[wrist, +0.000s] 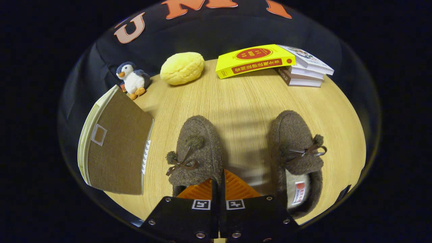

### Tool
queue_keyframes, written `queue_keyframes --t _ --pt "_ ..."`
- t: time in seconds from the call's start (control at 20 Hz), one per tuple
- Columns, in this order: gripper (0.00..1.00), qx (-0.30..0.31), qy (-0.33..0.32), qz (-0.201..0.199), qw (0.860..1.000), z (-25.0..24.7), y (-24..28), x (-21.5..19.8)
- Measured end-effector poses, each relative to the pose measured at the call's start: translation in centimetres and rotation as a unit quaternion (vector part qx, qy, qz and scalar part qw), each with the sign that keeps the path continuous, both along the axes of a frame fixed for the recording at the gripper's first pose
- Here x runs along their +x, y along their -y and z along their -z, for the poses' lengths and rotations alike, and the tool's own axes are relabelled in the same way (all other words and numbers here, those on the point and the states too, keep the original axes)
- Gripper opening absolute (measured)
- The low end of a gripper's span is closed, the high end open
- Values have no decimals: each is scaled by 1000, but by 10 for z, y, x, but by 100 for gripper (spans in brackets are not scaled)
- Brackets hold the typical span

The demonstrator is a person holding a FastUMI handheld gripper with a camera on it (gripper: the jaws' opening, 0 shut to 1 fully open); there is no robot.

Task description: Open the storage box then place both shoes into the box .Put the left shoe in first, then the right shoe, with the right side of both shoes facing outward in a uniform manner.

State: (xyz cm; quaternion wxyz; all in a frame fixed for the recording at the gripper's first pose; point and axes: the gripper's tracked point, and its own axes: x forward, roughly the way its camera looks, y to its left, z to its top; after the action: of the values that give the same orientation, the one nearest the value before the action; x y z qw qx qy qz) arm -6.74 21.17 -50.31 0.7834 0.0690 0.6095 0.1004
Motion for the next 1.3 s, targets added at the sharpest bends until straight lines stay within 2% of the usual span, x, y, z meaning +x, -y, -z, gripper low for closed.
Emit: queue_keyframes --t 0.2,0.4,0.8,1.05,1.3 --pt "2 30 3 26 999 -41 -20 8" --pt "2 34 12 25 999 -93 -42 20" --pt "2 98 28 22 995 -181 -127 42" --pt "2 123 26 8 992 -196 -195 46" --pt "3 127 -7 8 992 -176 -256 41"
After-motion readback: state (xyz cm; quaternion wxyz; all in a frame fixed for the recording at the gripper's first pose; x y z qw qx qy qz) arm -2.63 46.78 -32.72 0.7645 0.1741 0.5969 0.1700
